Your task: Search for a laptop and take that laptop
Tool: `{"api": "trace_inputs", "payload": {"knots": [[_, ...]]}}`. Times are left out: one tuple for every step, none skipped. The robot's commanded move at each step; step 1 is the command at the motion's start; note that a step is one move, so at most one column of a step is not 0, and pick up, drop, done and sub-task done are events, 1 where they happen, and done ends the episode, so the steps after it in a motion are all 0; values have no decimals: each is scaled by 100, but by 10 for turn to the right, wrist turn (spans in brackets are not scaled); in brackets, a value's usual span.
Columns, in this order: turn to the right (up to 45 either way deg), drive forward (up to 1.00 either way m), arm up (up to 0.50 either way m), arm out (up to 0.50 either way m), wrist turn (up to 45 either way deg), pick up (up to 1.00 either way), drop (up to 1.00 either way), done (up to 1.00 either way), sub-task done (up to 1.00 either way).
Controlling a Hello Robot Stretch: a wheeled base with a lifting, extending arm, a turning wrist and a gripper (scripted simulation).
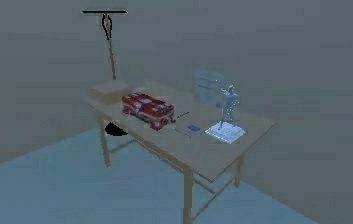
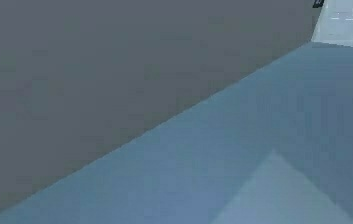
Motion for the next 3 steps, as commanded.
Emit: {"api": "trace_inputs", "payload": {"knots": [[-420, 0, 0, 0, 0, 0, 0, 0, 0], [0, 45, 0, 0, 0, 0, 0, 0, 0], [-450, 0, 0, 0, 0, 0, 0, 0, 0]]}}
